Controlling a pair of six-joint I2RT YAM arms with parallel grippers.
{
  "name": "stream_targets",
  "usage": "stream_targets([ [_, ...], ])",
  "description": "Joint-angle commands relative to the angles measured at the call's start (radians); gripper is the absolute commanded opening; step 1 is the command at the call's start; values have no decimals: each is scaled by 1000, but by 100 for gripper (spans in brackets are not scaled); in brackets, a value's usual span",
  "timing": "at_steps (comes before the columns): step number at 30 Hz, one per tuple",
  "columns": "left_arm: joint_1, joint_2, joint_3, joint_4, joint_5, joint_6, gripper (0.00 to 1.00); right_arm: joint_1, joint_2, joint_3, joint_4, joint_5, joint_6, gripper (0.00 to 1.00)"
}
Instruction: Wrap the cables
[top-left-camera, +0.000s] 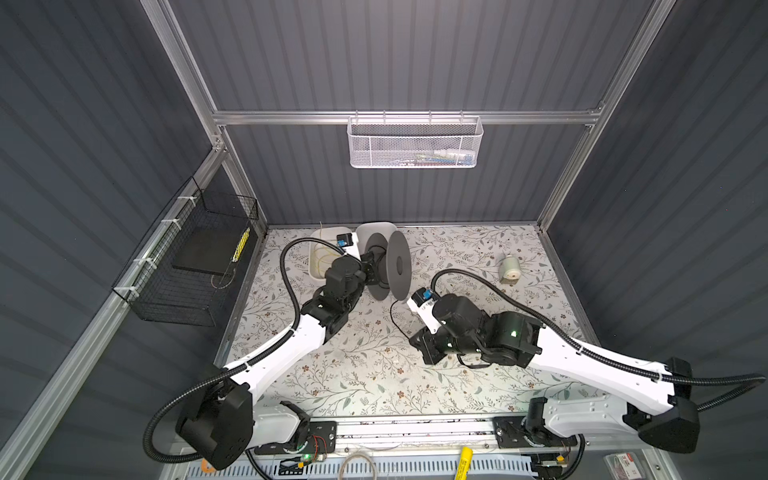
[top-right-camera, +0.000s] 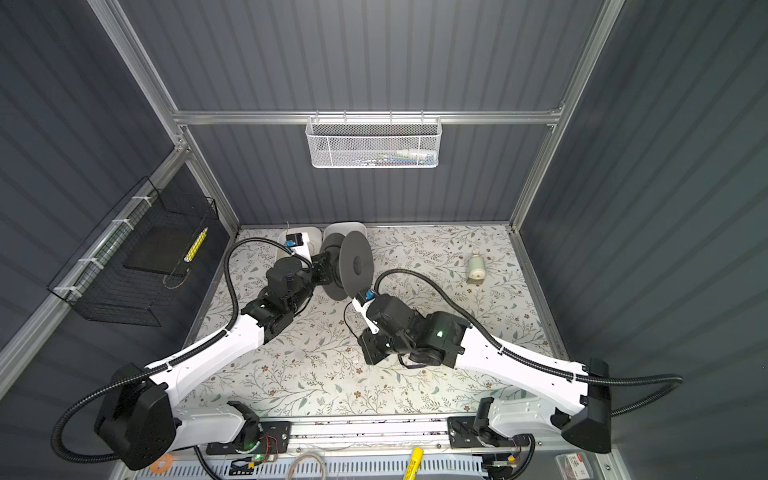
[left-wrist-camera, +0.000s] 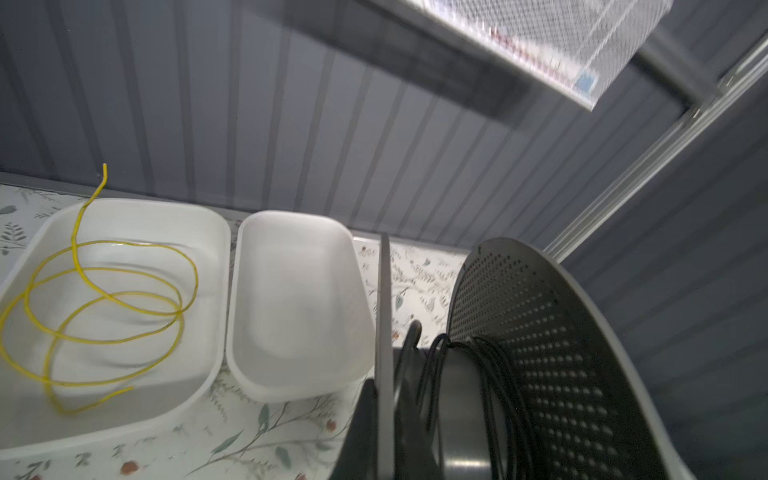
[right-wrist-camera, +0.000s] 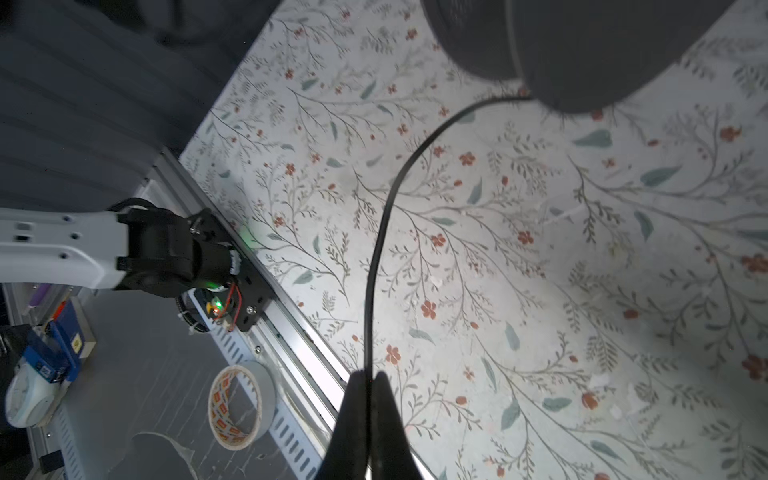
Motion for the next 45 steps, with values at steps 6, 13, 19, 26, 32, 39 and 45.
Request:
stream_targets([
  [6, -70, -61, 30, -194, -76, 241, 0, -85, 77, 241, -29, 68, -186, 0],
  [13, -104, -209, -8, -299, -9, 315, 0, -317, 96, 211, 89, 6, -192, 0],
  [19, -107, -260, -5, -378, 116, 338, 0, -516, 191, 188, 165, -90, -179, 0],
  [26, -107, -315, -3, -371, 142, 339, 0, -599, 307, 63, 317, -157, -188, 0],
  [32, -107, -303, 42, -313, 144, 318, 0, -598, 347, -85, 464, -245, -139, 0],
  [39, -107, -253, 85, -242, 130, 302, 0, -595, 352, -208, 591, -346, -84, 0],
  [45, -107, -221, 103, -202, 143, 286, 0, -595, 362, -281, 670, -414, -50, 6],
])
